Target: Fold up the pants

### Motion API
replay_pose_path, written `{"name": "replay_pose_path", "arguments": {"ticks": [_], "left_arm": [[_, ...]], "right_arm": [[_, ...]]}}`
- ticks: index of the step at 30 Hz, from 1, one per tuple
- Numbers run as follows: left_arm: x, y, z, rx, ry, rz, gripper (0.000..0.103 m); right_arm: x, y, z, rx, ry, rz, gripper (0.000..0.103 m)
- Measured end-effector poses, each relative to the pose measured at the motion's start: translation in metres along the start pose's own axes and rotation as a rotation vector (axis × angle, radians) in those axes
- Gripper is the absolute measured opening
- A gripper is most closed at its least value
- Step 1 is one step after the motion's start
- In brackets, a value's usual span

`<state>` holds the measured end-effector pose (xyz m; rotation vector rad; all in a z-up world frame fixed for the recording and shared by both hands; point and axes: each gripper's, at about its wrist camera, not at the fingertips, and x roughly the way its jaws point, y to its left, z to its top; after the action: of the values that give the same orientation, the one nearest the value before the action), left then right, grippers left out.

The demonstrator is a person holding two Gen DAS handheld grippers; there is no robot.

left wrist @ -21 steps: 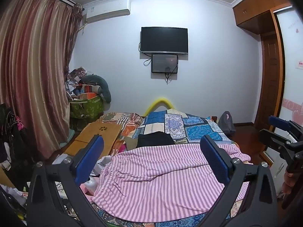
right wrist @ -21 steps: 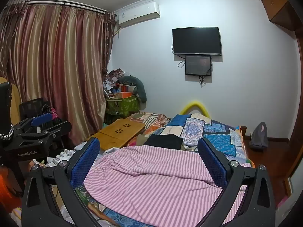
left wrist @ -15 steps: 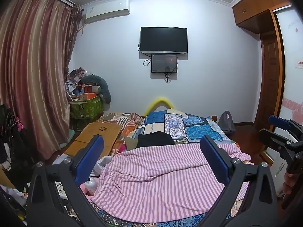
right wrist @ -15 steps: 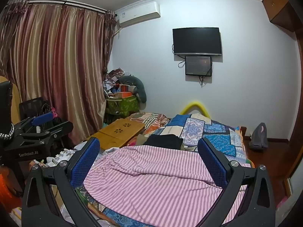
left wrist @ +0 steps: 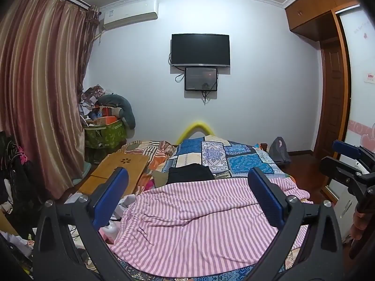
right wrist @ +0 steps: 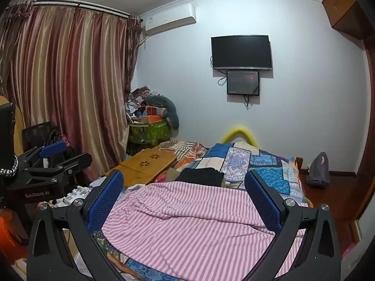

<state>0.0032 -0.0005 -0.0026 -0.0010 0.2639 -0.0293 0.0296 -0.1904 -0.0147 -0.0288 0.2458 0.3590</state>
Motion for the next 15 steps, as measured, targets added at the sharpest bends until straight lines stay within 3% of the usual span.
{"name": "replay_pose_path", "arguments": {"ticks": [15], "left_arm": [[0.0015, -0.0038, -0.0005, 0.004, 0.004, 0.000, 0.103]], "right_arm": [[0.0015, -0.0039, -0.0010, 0.005, -0.014, -0.002, 0.103]]}}
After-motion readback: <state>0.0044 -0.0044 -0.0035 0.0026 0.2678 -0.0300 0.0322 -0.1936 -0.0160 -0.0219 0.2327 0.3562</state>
